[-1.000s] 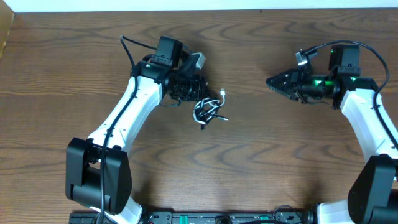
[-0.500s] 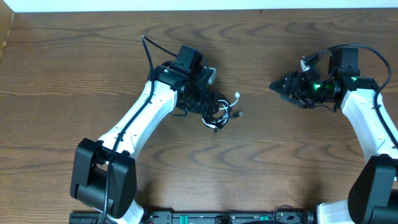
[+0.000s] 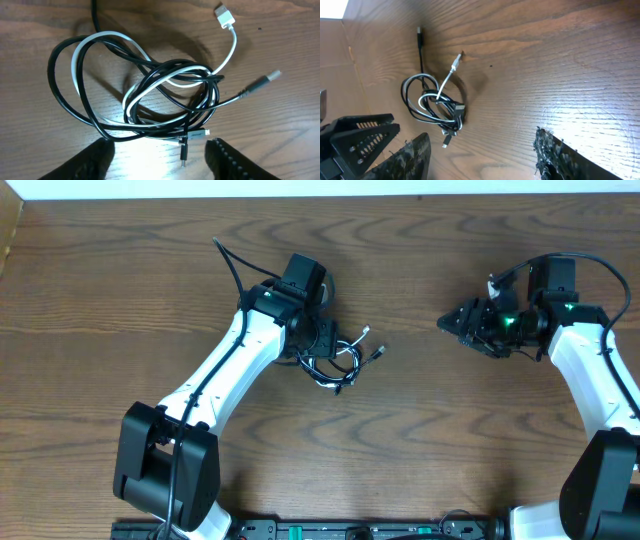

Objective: Untangle cables

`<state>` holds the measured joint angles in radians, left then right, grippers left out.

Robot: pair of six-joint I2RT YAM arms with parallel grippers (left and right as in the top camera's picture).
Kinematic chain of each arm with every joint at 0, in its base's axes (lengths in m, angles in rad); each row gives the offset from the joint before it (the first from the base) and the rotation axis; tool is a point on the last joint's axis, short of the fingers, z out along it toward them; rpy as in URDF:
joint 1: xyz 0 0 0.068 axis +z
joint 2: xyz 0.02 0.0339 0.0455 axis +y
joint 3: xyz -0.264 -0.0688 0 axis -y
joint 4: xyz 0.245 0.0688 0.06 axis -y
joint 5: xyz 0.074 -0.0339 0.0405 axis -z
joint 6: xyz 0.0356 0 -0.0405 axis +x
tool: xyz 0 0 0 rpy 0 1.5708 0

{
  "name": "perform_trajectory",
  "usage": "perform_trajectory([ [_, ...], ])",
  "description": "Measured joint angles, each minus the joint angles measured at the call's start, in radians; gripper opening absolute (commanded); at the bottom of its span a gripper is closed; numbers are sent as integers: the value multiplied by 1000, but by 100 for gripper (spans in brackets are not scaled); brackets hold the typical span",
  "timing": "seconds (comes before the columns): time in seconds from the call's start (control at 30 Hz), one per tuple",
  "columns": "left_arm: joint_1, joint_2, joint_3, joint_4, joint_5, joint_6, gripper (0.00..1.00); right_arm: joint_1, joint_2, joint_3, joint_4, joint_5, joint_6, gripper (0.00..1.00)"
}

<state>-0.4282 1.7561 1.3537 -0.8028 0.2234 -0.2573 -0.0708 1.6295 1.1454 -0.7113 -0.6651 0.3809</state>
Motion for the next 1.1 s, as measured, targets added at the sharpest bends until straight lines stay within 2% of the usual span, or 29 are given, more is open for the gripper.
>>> perform_trajectory([
  [0.27, -15, 122, 0, 26, -5, 290, 58, 0, 0, 0, -3, 11, -11, 64],
  [0.4, -15, 172, 0, 61, -66, 404, 58, 0, 0, 0, -3, 11, -19, 64],
  [0.53, -15, 189, 0, 121, -134, 444, 54, 0, 0, 0, -3, 11, -26, 64],
  [0.67, -15, 218, 0, 164, -119, 460, 50, 0, 0, 0, -3, 11, -26, 64],
  [0.77, -15, 254, 0, 163, -98, 468, 37, 0, 0, 0, -4, 11, -27, 64],
  [0.87, -15, 274, 0, 159, -80, 468, 8, 0, 0, 0, -4, 11, -27, 64],
  [1.03, -16, 274, 4, 140, -72, 459, 7, 0, 0, 0, -6, 10, -28, 61],
  [1.1, -16, 270, 29, 82, -71, 433, 7, 2, 0, 0, -3, 0, -34, 59],
])
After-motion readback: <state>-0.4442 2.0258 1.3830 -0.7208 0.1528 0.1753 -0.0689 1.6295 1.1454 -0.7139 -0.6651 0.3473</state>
